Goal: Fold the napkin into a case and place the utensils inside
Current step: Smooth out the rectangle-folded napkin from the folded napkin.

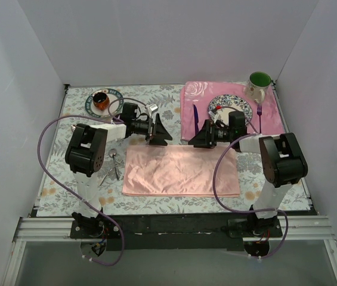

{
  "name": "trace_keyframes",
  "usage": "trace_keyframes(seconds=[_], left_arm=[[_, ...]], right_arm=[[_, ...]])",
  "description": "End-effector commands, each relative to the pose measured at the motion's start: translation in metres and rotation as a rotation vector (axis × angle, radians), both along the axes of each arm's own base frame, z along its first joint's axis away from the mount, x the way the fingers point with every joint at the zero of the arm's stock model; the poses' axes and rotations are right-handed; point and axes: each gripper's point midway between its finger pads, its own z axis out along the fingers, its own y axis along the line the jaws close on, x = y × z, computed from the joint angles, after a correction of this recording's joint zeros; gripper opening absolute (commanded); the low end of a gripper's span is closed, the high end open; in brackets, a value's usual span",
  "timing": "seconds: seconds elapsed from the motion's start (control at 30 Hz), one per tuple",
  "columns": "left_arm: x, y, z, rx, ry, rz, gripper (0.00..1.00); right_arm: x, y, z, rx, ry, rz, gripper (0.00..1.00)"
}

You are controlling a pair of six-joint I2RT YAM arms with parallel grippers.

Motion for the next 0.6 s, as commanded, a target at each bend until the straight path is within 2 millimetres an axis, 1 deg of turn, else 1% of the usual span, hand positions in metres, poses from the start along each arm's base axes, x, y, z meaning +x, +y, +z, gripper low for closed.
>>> trace_keyframes(seconds=[0.0,0.03,0.07,0.1,0.17,0.23,0.27,0.3,0.33,0.4,0.43,0.5,0.53,0.57], left_arm=[[0.014,-0.013,0.009,-0.020,-0.037,0.008,0.90],[0.019,-0.014,0.002,-0.001,-0.018,0.034,0.89],[0.021,-0.015,0.000,0.002,-0.014,0.039,0.89],[0.021,-0.014,-0.006,0.010,0.004,0.043,0.88],[0.024,-0.013,-0.022,0.049,0.024,0.070,0.88],[0.024,-0.009,-0.032,0.078,0.054,0.084,0.88],[0.026,-0.003,-0.046,0.112,0.093,0.111,0.88],[0.026,0.001,-0.050,0.118,0.119,0.124,0.88],[0.031,0.012,-0.053,0.112,0.141,0.148,0.87],[0.030,0.023,-0.053,0.086,0.175,0.160,0.87],[0.031,0.029,-0.050,0.072,0.172,0.165,0.87],[0.035,0.043,-0.037,0.028,0.160,0.167,0.88],[0.038,0.051,-0.034,0.017,0.155,0.177,0.88],[0.035,0.056,-0.034,0.023,0.177,0.177,0.88]], right_arm=[[0.018,0.015,-0.002,0.016,-0.027,-0.004,0.99],[0.019,0.017,-0.004,0.023,-0.004,-0.011,0.99],[0.020,0.017,-0.011,0.024,0.021,-0.014,0.99],[0.021,0.018,-0.013,0.028,0.027,-0.019,0.99],[0.026,0.014,-0.023,0.009,0.030,-0.039,0.99],[0.027,0.009,-0.031,0.000,0.058,-0.053,0.99],[0.023,0.007,-0.038,-0.006,0.082,-0.056,0.99],[0.022,0.005,-0.040,-0.008,0.092,-0.060,0.99],[0.019,0.003,-0.044,-0.013,0.113,-0.063,0.99],[0.012,0.000,-0.053,-0.025,0.146,-0.065,0.99],[0.012,-0.002,-0.055,-0.027,0.152,-0.071,0.99],[0.008,-0.008,-0.064,-0.035,0.185,-0.086,0.99],[0.007,-0.009,-0.066,-0.037,0.194,-0.090,0.99],[0.007,-0.011,-0.069,-0.041,0.205,-0.098,0.99]])
